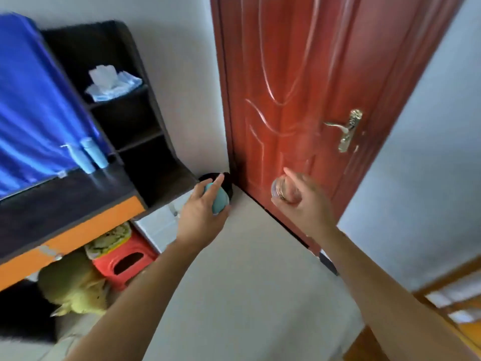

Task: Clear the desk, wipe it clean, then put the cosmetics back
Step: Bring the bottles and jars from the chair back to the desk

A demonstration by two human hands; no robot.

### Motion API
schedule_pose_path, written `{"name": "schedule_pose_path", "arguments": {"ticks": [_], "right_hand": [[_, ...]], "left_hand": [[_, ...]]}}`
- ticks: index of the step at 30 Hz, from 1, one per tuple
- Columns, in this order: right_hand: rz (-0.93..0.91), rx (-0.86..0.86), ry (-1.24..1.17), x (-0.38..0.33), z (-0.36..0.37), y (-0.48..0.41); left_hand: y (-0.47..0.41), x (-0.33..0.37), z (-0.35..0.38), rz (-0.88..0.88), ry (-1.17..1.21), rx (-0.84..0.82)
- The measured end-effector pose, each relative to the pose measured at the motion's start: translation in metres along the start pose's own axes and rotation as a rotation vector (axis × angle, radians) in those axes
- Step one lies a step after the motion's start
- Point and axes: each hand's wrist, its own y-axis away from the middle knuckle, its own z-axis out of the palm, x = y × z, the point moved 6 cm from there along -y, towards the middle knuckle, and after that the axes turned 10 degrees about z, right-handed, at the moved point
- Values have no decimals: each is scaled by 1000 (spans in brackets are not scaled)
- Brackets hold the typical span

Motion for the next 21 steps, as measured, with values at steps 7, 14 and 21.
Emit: {"name": "schedule_pose_path", "arguments": {"ticks": [7, 14, 21], "right_hand": [[-175, -232, -8, -172, 192, -28], [-284, -396, -20, -258, 327, -58], [-372, -510, 7, -305, 455, -135]], "left_hand": [[50, -177, -128, -231, -99, 94], [76, -301, -185, -425, -146, 208], [35, -421, -208, -549, -191, 221]]}}
